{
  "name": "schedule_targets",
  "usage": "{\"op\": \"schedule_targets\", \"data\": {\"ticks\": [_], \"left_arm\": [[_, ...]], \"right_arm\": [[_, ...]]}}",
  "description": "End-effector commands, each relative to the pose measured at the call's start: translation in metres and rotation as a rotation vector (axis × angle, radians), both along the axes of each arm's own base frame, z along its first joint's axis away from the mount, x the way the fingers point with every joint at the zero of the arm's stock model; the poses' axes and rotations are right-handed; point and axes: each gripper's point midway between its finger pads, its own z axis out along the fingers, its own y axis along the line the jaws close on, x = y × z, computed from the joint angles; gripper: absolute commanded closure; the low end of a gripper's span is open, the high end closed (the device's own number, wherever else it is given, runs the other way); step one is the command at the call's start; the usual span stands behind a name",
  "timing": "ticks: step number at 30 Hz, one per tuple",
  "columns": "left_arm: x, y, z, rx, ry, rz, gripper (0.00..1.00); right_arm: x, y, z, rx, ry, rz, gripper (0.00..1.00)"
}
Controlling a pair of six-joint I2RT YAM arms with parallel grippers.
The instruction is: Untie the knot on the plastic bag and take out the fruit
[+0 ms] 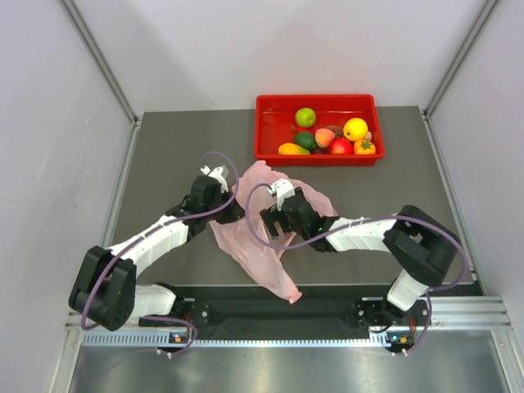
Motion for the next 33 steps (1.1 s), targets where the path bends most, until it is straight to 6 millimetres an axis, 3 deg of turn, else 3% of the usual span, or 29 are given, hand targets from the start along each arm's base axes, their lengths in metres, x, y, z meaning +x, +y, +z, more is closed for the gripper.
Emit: {"op": "schedule_targets", "data": {"ticks": [1,4,7,16,17,21,22,24,25,30,32,33], "left_arm": [[0.014,-0.005,0.019,-0.018,-0.067,-0.013,1.0],[0.014,-0.005,0.019,-0.015,-0.07,-0.016,1.0],[0.014,-0.004,0.02,-0.01,-0.073,-0.015,1.0],[0.01,-0.002,0.017,-0.011,-0.066,-0.012,1.0],[0.01,-0.002,0.018,-0.011,-0.072,-0.011,1.0],[0.008,0.0,0.016,-0.007,-0.067,-0.009,1.0],[0.006,0.001,0.014,-0.004,-0.062,-0.008,1.0],[0.005,0.002,0.012,0.001,-0.061,-0.005,1.0],[0.004,0.003,0.011,0.002,-0.059,-0.003,1.0],[0.004,0.006,0.01,0.008,-0.06,0.01,1.0],[0.005,0.006,0.011,0.008,-0.061,0.012,1.0],[0.005,0.007,0.01,0.016,-0.06,0.015,1.0]], "right_arm": [[0.03,0.021,0.011,0.079,-0.031,0.005,0.0],[0.035,0.028,0.007,0.095,-0.004,0.029,0.0],[0.037,0.028,0.004,0.11,0.02,0.04,0.08],[0.028,0.024,0.019,0.165,0.022,0.097,0.55],[0.026,0.023,0.022,0.169,0.017,0.105,0.67],[0.012,0.008,0.03,0.18,0.012,0.105,0.91],[0.008,0.005,0.04,0.19,-0.002,0.106,0.93],[-0.001,-0.007,0.035,0.174,0.019,0.097,0.95],[-0.005,-0.011,0.045,0.192,0.005,0.097,0.95],[-0.033,-0.041,0.038,0.138,0.06,0.095,0.98],[-0.039,-0.049,0.048,0.148,0.048,0.09,0.95],[-0.046,-0.055,0.041,0.13,0.07,0.09,0.91]]}}
